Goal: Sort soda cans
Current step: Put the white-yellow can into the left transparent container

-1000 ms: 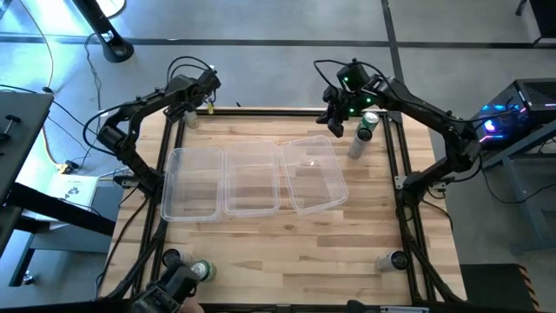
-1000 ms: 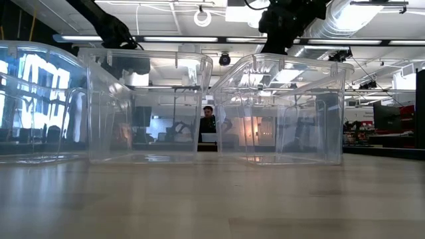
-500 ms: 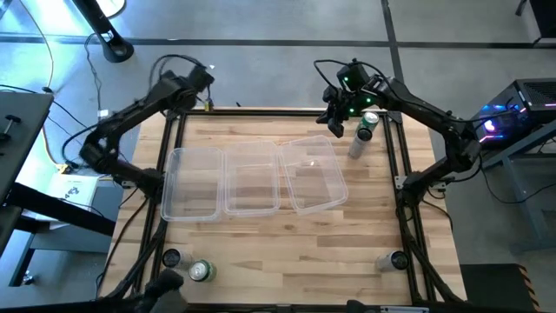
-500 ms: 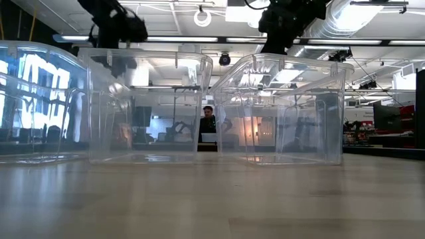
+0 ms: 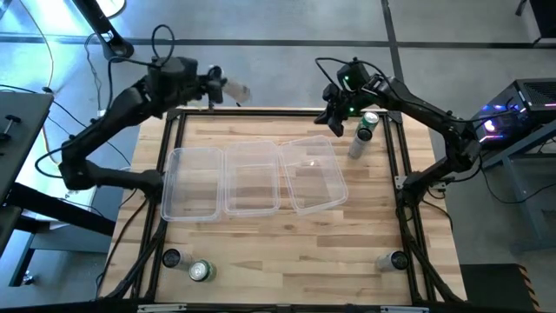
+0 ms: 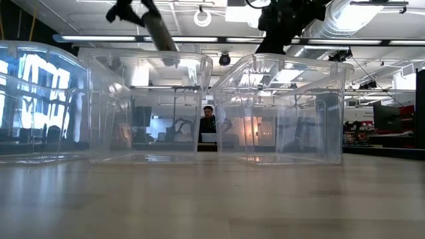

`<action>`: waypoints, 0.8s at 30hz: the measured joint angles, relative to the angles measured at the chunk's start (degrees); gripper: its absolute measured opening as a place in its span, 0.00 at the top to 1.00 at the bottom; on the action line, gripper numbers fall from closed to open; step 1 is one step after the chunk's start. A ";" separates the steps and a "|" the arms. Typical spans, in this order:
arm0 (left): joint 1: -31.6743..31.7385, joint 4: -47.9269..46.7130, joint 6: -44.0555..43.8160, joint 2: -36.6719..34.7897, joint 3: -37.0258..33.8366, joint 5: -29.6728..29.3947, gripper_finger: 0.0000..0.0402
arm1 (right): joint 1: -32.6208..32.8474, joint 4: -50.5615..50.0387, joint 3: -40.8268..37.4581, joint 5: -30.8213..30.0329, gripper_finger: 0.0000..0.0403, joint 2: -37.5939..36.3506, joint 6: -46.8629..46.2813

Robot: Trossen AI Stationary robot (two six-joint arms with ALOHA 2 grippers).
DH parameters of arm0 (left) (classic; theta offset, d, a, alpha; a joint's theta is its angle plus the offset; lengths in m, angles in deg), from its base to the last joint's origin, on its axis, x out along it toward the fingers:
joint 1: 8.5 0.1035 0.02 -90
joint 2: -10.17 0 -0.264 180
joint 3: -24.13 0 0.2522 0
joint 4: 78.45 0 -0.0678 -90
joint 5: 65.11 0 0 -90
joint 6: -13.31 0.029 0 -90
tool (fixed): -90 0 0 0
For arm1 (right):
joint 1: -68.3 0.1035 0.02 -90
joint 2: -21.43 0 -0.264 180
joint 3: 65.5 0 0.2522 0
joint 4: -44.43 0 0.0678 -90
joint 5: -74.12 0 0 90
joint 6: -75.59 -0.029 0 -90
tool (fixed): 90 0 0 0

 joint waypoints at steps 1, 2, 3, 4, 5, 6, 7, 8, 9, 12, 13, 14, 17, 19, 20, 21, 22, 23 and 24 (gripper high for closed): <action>-1.80 -3.24 1.28 0.69 2.61 1.23 0.42 | 0.00 0.28 0.01 0.93 1.00 0.00 -0.82; -3.59 -7.08 2.45 1.66 5.59 2.09 0.42 | 0.00 0.46 0.01 1.64 1.00 0.00 -1.28; -5.35 -11.18 3.66 2.73 8.60 2.81 0.42 | 0.03 0.62 0.01 2.12 1.00 0.00 -2.01; -7.03 -15.77 5.13 4.00 11.79 3.60 0.42 | 0.19 0.80 -0.01 2.65 1.00 0.00 -2.70; -8.61 -20.83 6.78 5.46 15.22 4.31 0.42 | 0.48 1.12 -0.01 3.05 1.00 0.00 -4.14; -9.99 -25.62 8.36 6.84 18.37 4.54 0.42 | 0.87 1.74 -0.01 3.07 1.00 0.00 -5.52; -11.48 -30.93 9.73 8.39 21.71 4.39 0.42 | 1.41 2.58 -0.01 3.04 1.00 0.00 -7.05; -12.68 -36.13 10.67 9.66 24.77 4.18 0.42 | 2.17 3.60 -0.01 3.06 1.00 0.00 -8.69; -13.81 -40.84 11.66 10.70 27.24 3.72 0.42 | 3.04 4.79 -0.01 3.05 1.00 0.00 -10.49; -17.31 -49.02 13.80 11.39 29.85 -0.48 0.42 | 6.78 9.29 -0.01 0.21 1.00 -0.02 -16.62; -18.63 -49.03 13.98 10.70 29.25 -1.70 0.42 | 8.21 10.68 -0.01 -1.59 1.00 -0.02 -18.49; -19.98 -47.97 13.90 9.64 28.06 -2.80 0.42 | 9.71 11.86 -0.01 -3.27 1.00 -0.02 -20.22; -24.18 -45.36 11.19 4.45 21.96 -4.76 0.42 | 13.84 14.52 -0.01 -8.11 1.00 -0.02 -25.62; -26.47 -44.80 7.88 0.00 15.84 -6.53 0.42 | 16.34 15.29 -0.01 -11.17 1.00 -0.02 -28.30; -27.50 -44.61 5.84 -2.44 12.49 -7.53 0.42 | 17.49 15.35 -0.01 -12.65 1.00 -0.02 -29.48; -28.42 -44.65 3.43 -4.76 9.22 -8.32 0.42 | 18.57 15.32 -0.01 -13.99 1.00 -0.02 -30.44; -29.24 -44.94 0.74 -7.07 6.09 -8.64 0.42 | 19.64 15.31 -0.01 -15.24 1.00 -0.02 -31.07; -30.08 -45.19 -1.81 -9.25 3.35 -8.72 0.42 | 20.59 15.30 -0.01 -16.43 1.00 -0.02 -31.59; -30.89 -44.87 -4.27 -11.28 0.85 -8.58 0.42 | 21.46 15.30 -0.01 -17.54 1.00 -0.02 -32.02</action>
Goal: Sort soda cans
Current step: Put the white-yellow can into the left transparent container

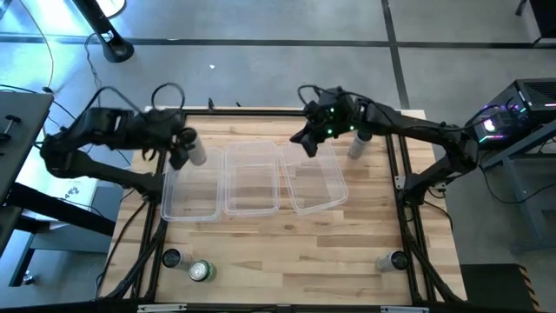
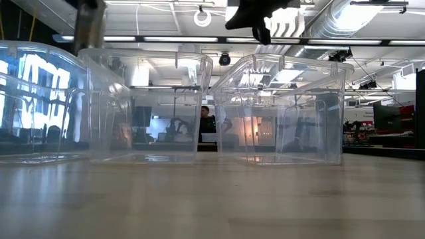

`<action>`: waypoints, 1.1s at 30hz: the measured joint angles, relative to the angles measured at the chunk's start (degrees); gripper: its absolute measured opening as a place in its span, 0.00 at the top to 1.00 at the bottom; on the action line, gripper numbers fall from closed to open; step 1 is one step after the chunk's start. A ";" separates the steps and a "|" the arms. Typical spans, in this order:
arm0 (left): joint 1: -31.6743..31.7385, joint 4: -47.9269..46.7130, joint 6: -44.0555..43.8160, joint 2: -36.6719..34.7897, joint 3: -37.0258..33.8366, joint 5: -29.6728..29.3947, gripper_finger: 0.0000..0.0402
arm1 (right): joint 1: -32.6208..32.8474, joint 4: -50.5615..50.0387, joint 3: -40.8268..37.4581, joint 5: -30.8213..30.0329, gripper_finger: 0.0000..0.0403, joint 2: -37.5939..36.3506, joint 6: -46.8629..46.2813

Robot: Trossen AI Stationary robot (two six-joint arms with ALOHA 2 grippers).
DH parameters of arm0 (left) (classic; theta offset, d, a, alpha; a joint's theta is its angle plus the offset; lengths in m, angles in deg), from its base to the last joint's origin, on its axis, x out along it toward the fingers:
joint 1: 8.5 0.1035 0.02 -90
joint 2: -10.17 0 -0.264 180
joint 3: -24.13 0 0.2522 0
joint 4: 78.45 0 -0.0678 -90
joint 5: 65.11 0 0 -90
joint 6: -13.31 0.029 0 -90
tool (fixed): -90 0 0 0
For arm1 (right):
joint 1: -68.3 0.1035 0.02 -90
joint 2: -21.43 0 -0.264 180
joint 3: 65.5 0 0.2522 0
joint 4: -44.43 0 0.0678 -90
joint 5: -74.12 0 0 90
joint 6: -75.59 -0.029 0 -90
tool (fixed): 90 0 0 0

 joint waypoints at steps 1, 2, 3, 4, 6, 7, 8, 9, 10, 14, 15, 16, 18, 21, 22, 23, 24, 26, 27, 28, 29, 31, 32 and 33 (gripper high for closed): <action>-0.71 1.02 -2.24 -1.90 -2.22 -0.01 0.42 | 0.71 0.01 0.00 -1.05 1.00 0.00 -0.33; -1.33 2.26 -4.33 -3.55 -4.46 -0.45 0.42 | 1.37 0.00 0.00 -2.05 1.00 0.00 -0.82; -1.75 3.39 -6.16 -5.07 -7.07 -1.33 0.42 | 1.91 0.00 0.00 -2.67 1.00 0.00 -1.32; -2.09 4.13 -7.67 -6.39 -9.92 -2.29 0.42 | 2.31 0.00 0.00 -3.11 1.00 0.00 -1.61; -2.69 5.80 -9.87 -8.57 -15.90 -2.85 0.42 | 2.75 0.00 0.00 -3.44 1.00 0.00 -1.61; -3.07 7.32 -11.41 -9.33 -18.66 -2.73 0.42 | 2.82 -0.04 0.00 -3.44 1.00 0.00 -1.65; -3.48 8.86 -13.41 -9.87 -21.32 -2.27 0.42 | 2.98 -0.12 0.00 -3.46 1.00 0.00 -1.91; -4.00 10.13 -15.25 -10.25 -23.90 -1.36 0.42 | 3.10 -0.19 0.00 -3.45 1.00 0.00 -2.19; -4.63 11.17 -16.40 -10.55 -26.32 -0.25 0.42 | 3.22 -0.36 0.00 -3.44 1.00 0.00 -2.22; -7.92 17.05 -19.38 -11.05 -33.30 -0.40 0.42 | 3.50 -1.17 0.00 -3.44 1.00 0.00 -0.76; -8.68 17.80 -20.11 -10.94 -34.93 -1.06 0.42 | 3.50 -1.38 0.00 -3.45 1.00 0.00 -0.27; -9.36 18.05 -20.65 -10.79 -36.69 -1.79 0.42 | 3.50 -1.60 0.00 -3.44 1.00 0.00 -0.11; -10.40 19.28 -21.38 -10.74 -39.77 -3.03 0.42 | 3.44 -1.68 0.00 -3.44 1.00 0.00 0.17; -11.01 22.30 -23.81 -10.74 -42.31 -5.19 0.42 | 3.37 -1.71 0.00 -3.44 1.00 0.00 0.35; -11.12 21.82 -24.30 -10.72 -42.97 -5.55 0.42 | 3.37 -1.79 0.00 -3.44 1.00 0.00 0.36; -11.20 21.86 -24.35 -10.73 -43.15 -6.02 0.42 | 3.35 -1.83 0.00 -3.44 1.00 0.00 0.40; -11.21 21.70 -24.27 -10.74 -43.28 -6.21 0.42 | 3.35 -1.81 0.00 -3.43 1.00 0.00 0.50; -11.20 21.65 -23.83 -10.74 -43.31 -7.07 0.42 | 3.37 -1.79 0.00 -3.40 1.00 0.00 0.56; -11.20 21.54 -23.80 -10.71 -43.32 -7.73 0.42 | 3.37 -1.81 0.00 -3.40 1.00 0.00 0.54; -11.20 21.48 -23.78 -10.63 -43.32 -8.38 0.42 | 3.37 -1.81 0.00 -3.40 1.00 0.00 0.49; -11.20 21.29 -23.61 -10.63 -43.33 -8.85 0.42 | 3.37 -1.81 0.00 -3.40 1.00 0.00 0.49; -11.12 20.98 -22.81 -10.63 -43.37 -9.02 0.41 | 3.37 -1.79 0.00 -3.36 1.00 0.00 0.47; -11.14 20.98 -22.73 -10.56 -43.37 -9.00 0.36 | 3.37 -1.80 0.00 -3.28 1.00 0.00 0.38; -11.14 20.99 -22.71 -10.52 -43.37 -8.97 0.31 | 3.37 -1.80 0.00 -3.09 1.00 0.00 0.40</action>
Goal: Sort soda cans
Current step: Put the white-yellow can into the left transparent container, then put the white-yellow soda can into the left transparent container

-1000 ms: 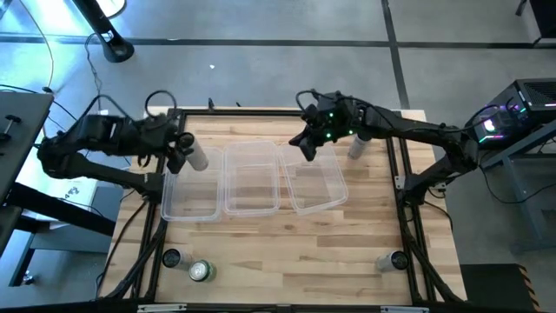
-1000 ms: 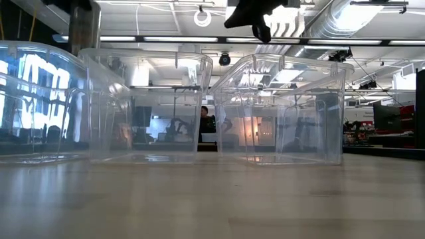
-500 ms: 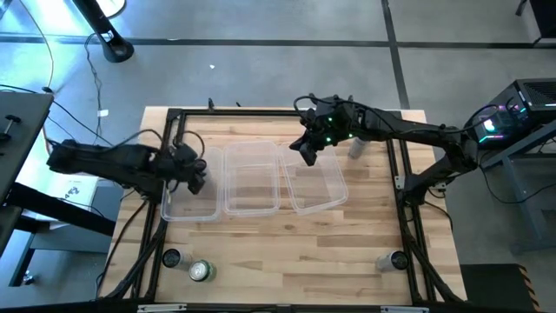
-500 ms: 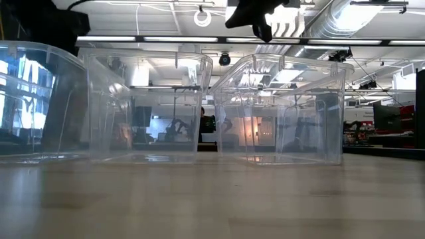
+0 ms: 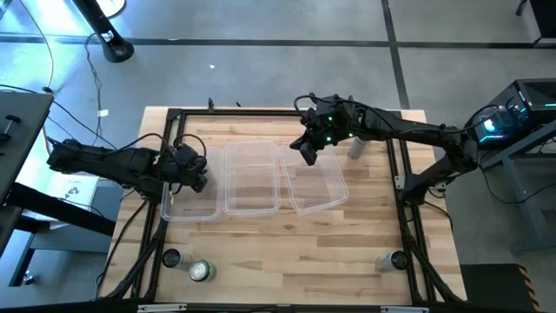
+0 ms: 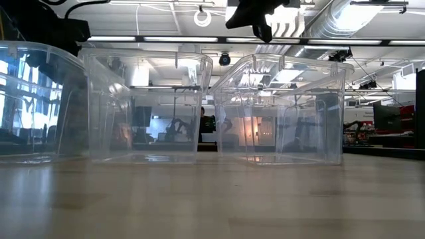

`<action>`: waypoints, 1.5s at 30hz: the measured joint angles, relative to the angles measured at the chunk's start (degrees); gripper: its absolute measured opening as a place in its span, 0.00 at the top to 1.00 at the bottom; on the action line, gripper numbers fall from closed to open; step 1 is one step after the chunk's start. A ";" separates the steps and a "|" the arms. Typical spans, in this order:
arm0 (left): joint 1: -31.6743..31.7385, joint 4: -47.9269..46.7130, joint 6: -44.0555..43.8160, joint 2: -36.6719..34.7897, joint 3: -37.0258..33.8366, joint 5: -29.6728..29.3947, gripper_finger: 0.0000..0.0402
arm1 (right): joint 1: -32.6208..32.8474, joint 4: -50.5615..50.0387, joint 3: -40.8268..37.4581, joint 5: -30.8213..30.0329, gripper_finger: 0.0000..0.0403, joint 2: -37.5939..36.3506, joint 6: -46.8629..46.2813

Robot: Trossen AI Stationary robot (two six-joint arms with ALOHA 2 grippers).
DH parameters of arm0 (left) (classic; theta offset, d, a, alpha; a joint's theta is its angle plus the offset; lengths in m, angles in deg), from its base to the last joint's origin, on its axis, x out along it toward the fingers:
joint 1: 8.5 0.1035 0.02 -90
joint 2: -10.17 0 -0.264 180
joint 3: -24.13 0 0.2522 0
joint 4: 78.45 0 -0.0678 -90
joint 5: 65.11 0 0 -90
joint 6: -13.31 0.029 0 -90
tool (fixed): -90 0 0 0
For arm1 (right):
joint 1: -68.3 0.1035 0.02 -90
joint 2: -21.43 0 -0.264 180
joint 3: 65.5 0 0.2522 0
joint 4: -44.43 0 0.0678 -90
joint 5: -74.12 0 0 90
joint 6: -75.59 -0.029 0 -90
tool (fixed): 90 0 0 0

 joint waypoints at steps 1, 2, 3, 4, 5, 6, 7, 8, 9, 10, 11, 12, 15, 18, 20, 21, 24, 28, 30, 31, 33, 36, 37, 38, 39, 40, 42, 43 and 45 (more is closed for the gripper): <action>0.00 0.02 0.07 0.00 0.00 0.24 0.26 | 0.00 -0.01 0.00 0.13 1.00 0.00 0.10; 0.00 0.02 0.09 -0.02 0.05 0.62 0.21 | 0.00 -0.01 0.00 0.15 1.00 0.00 0.16; 0.00 0.04 0.10 -0.02 0.18 1.01 0.16 | 0.00 0.01 0.00 0.18 1.00 0.00 0.16; 0.00 0.07 0.10 0.00 0.38 1.56 0.13 | 0.00 0.01 0.00 0.28 1.00 0.00 0.16; 0.00 0.03 0.16 0.00 0.67 2.18 0.10 | 0.00 0.01 0.00 0.39 1.00 0.00 0.43; -0.02 0.02 0.54 -0.02 1.09 2.66 0.08 | 0.00 0.01 0.00 0.73 1.00 0.00 0.74; -0.02 0.01 0.98 -0.02 1.67 3.00 0.07 | 0.00 -0.01 0.00 1.06 1.00 0.00 1.04; -0.02 -0.04 1.50 -0.02 2.33 3.03 0.07 | 0.00 0.01 0.00 1.33 1.00 0.00 1.11; -0.02 -0.26 2.01 -0.02 3.04 3.02 0.06 | 0.00 0.01 0.00 1.63 1.00 0.00 1.29; -0.02 -0.50 2.78 -0.02 3.81 3.02 0.06 | 0.00 0.01 0.00 2.09 1.00 0.00 1.87; -0.02 -0.80 3.58 -0.02 4.72 3.03 0.06 | 0.00 0.00 0.00 2.66 1.00 0.00 2.39; 0.00 -1.16 4.42 -0.02 5.77 3.03 0.06 | 0.00 -0.01 0.00 2.90 1.00 0.00 2.95; 0.00 -3.66 6.00 -0.02 9.87 2.16 0.06 | -0.06 -0.12 0.00 3.62 1.00 -0.13 4.23; 0.00 -6.36 6.19 -0.02 14.67 -0.30 0.06 | -0.69 -1.08 0.00 4.13 1.00 -1.01 5.22; 0.00 -7.66 6.17 -0.03 17.94 -2.31 0.05 | -1.39 -2.19 0.00 4.25 1.00 -2.10 5.36; 0.00 -7.62 6.16 -0.04 19.36 -3.39 0.05 | -1.73 -2.84 0.00 4.21 1.00 -2.70 5.50; 0.00 -7.05 7.44 -0.02 22.75 -7.73 0.05 | -2.92 -4.96 0.00 4.17 1.00 -4.30 5.35; 0.35 -4.13 11.10 0.55 24.03 -11.57 0.05 | -4.20 -11.01 0.00 2.84 1.00 -4.94 4.05; 0.87 -2.80 12.36 1.37 24.03 -11.32 0.05 | -4.58 -16.87 0.00 -0.42 0.98 -4.78 5.74; 1.02 -2.77 12.49 1.84 24.02 -10.81 0.05 | -4.86 -20.01 0.00 -2.22 0.96 -4.54 7.46; 1.29 -2.81 12.68 2.73 24.00 -10.02 0.05 | -6.07 -26.30 0.00 -5.27 0.90 -4.32 10.68; 1.29 -2.79 13.99 3.96 24.00 -9.48 0.05 | -8.85 -33.55 0.00 -9.86 0.76 -4.35 10.69; 1.29 -2.76 14.03 4.30 24.00 -9.30 0.05 | -9.74 -35.32 0.00 -11.80 0.70 -4.51 9.52; 1.29 -2.55 14.06 4.64 24.00 -9.02 0.05 | -10.50 -37.25 0.00 -14.02 0.64 -4.54 8.26; 1.29 -2.16 14.08 4.96 23.99 -8.66 0.05 | -11.05 -38.96 -0.01 -16.36 0.58 -4.57 7.55; 1.29 -1.61 14.08 5.16 23.96 -8.39 0.05 | -11.64 -40.42 0.00 -18.40 0.52 -4.59 6.81; 1.29 -0.75 14.10 5.31 23.96 -7.62 0.05 | -12.92 -42.91 0.00 -22.13 0.40 -4.34 5.83; 1.29 -0.05 14.08 5.31 23.96 -7.37 0.05 | -13.82 -43.93 0.00 -23.18 0.34 -4.16 5.48; 1.29 0.16 14.16 5.33 23.96 -7.32 0.05 | -15.83 -45.48 -0.02 -24.19 0.26 -4.09 5.30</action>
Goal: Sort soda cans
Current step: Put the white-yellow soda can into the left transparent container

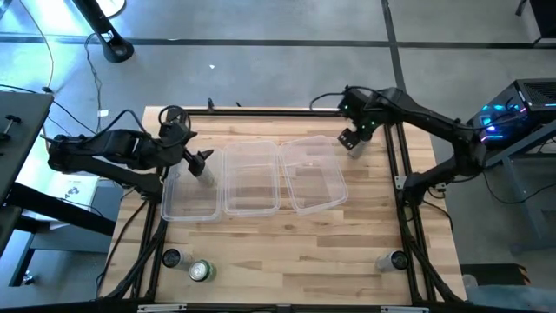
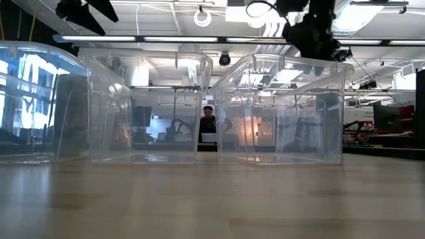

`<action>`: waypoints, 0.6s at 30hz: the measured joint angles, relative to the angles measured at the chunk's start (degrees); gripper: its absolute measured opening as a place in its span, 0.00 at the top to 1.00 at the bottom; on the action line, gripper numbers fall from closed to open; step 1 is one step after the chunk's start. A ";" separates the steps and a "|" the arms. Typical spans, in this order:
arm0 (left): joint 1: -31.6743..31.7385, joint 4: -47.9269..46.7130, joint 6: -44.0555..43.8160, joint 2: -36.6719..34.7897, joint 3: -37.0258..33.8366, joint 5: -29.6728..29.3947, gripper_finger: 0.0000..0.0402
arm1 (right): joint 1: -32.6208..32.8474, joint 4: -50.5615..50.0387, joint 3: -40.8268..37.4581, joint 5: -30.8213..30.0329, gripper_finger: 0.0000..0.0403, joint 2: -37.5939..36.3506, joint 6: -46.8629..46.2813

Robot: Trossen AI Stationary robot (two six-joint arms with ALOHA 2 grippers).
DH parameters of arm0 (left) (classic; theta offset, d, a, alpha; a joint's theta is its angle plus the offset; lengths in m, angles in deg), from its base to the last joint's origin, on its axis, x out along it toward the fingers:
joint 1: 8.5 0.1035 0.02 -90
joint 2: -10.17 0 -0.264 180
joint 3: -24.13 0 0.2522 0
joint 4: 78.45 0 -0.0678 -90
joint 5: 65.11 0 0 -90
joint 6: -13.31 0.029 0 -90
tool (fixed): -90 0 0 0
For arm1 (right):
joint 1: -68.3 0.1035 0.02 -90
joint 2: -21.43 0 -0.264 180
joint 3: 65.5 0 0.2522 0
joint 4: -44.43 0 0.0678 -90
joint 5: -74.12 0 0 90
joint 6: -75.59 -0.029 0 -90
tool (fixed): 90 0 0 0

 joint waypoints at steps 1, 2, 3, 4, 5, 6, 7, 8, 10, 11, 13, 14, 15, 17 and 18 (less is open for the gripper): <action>0.00 -0.01 0.19 0.02 0.00 0.03 0.05 | -1.05 -0.49 0.00 -0.02 0.22 -0.03 0.00; 0.00 0.03 0.32 0.02 0.00 0.03 0.05 | -2.17 -0.91 0.00 -0.02 0.20 -0.07 0.00; 0.00 0.02 0.37 0.00 0.00 0.01 0.05 | -3.24 -1.37 0.00 -0.07 0.18 -0.07 0.10; 0.00 0.04 0.33 0.00 0.00 0.04 0.05 | -4.42 -1.83 0.00 -0.15 0.17 -0.04 0.35; 0.00 0.02 0.08 0.00 0.00 0.31 0.05 | -5.62 -2.14 0.00 -0.25 0.16 -0.04 0.90; 0.00 0.02 -0.16 0.02 0.00 0.67 0.05 | -6.79 -2.15 0.00 -0.26 0.16 -0.04 1.44; 0.00 0.04 -0.33 0.02 0.00 1.06 0.05 | -7.94 -2.07 0.00 -0.24 0.16 -0.04 1.62; 0.00 0.02 -0.52 0.01 0.00 1.54 0.05 | -8.97 -1.94 0.00 -0.14 0.16 -0.04 1.73; 0.00 0.02 -0.59 0.00 0.00 2.46 0.05 | -10.65 -1.38 -0.87 -0.12 0.16 -0.12 1.81; 0.00 0.03 -0.65 0.01 0.00 2.98 0.05 | -11.51 -1.63 -2.01 0.25 0.16 -0.13 1.79; 0.00 0.10 -0.69 0.02 0.00 3.69 0.05 | -13.07 -1.45 -5.23 3.70 0.16 -0.05 1.75; -0.04 0.25 -0.63 0.00 0.00 3.94 0.05 | -13.64 -0.51 -6.89 6.02 0.16 -0.02 1.79; -0.04 0.60 -0.63 0.00 0.00 4.14 0.05 | -14.10 0.79 -8.48 7.95 0.16 0.00 2.00; -0.04 1.42 -0.52 0.02 0.00 4.21 0.05 | -14.66 3.51 -10.92 9.50 0.16 -0.01 2.03; -0.04 1.89 -0.18 0.02 0.00 4.29 0.05 | -14.65 4.83 -11.89 9.53 0.16 -0.02 1.74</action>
